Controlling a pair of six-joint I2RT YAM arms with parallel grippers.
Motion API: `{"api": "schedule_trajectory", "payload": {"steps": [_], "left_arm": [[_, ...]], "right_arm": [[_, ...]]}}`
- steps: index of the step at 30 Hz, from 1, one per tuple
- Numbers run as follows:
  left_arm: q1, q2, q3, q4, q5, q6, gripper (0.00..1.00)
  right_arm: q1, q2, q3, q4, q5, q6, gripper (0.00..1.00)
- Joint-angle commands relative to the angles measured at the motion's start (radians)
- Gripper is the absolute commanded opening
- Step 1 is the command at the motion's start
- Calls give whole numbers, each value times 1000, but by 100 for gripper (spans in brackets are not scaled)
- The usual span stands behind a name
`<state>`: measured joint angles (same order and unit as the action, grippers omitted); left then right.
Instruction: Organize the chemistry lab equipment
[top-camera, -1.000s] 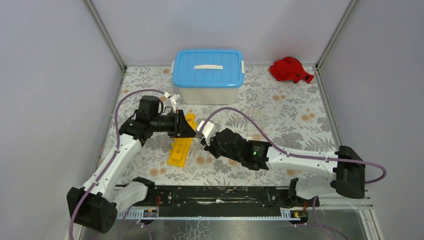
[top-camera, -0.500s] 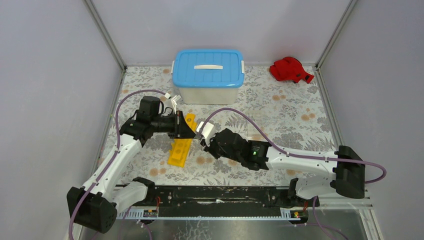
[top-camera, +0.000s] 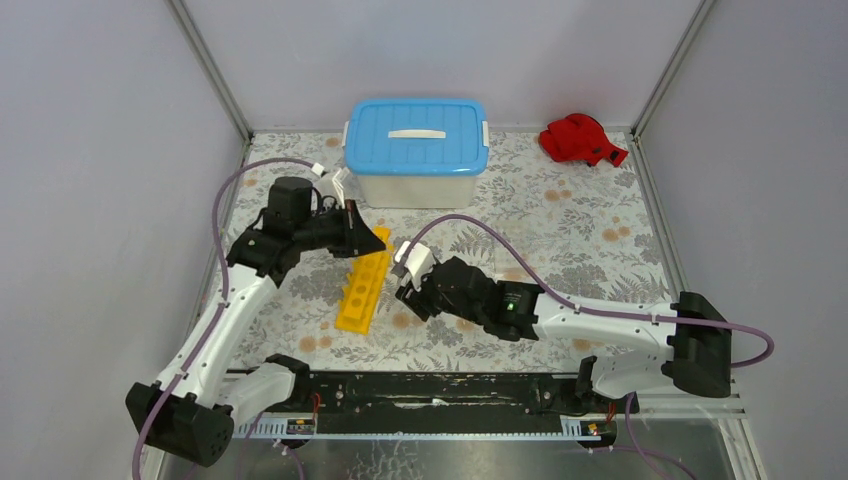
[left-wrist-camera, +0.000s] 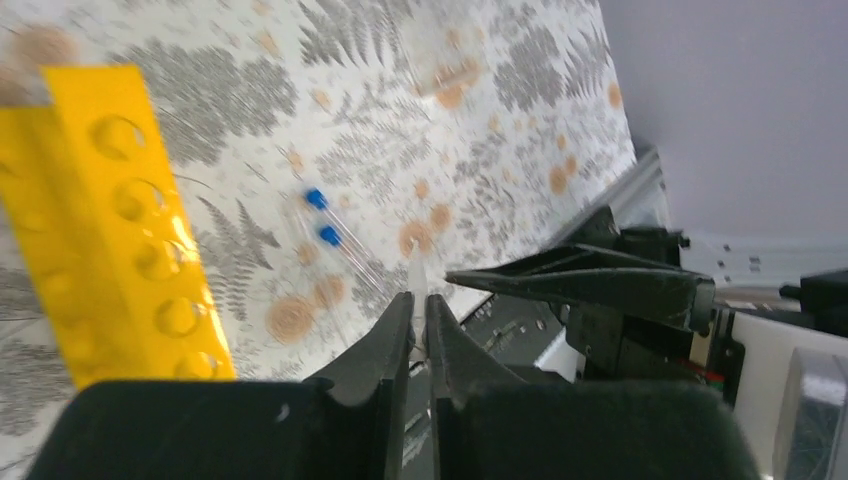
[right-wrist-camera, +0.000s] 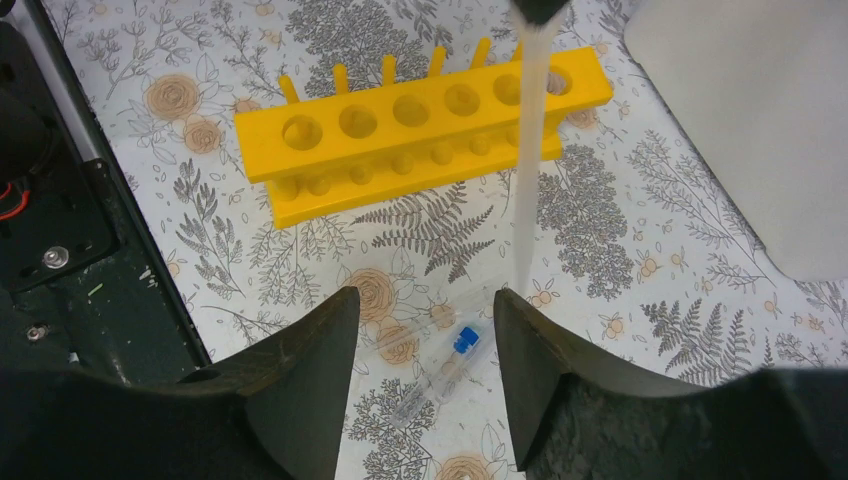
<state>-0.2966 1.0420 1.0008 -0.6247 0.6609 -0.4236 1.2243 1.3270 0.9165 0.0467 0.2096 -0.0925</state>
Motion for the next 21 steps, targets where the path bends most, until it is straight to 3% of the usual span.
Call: {"api": "schedule_trajectory", "payload": {"steps": [1,12,21], "left_arm": [[-6,-18,95,-8,-201,18,9],[-52,51,209,-56,-563,98,5],[-155,102,216,-80,-770,132,3]], "right_arm": [[10,-56,-10,65,67,23,61],[10,-107,-100,144,407,86,63],[7,-79,-138,183,478,88,64]]}}
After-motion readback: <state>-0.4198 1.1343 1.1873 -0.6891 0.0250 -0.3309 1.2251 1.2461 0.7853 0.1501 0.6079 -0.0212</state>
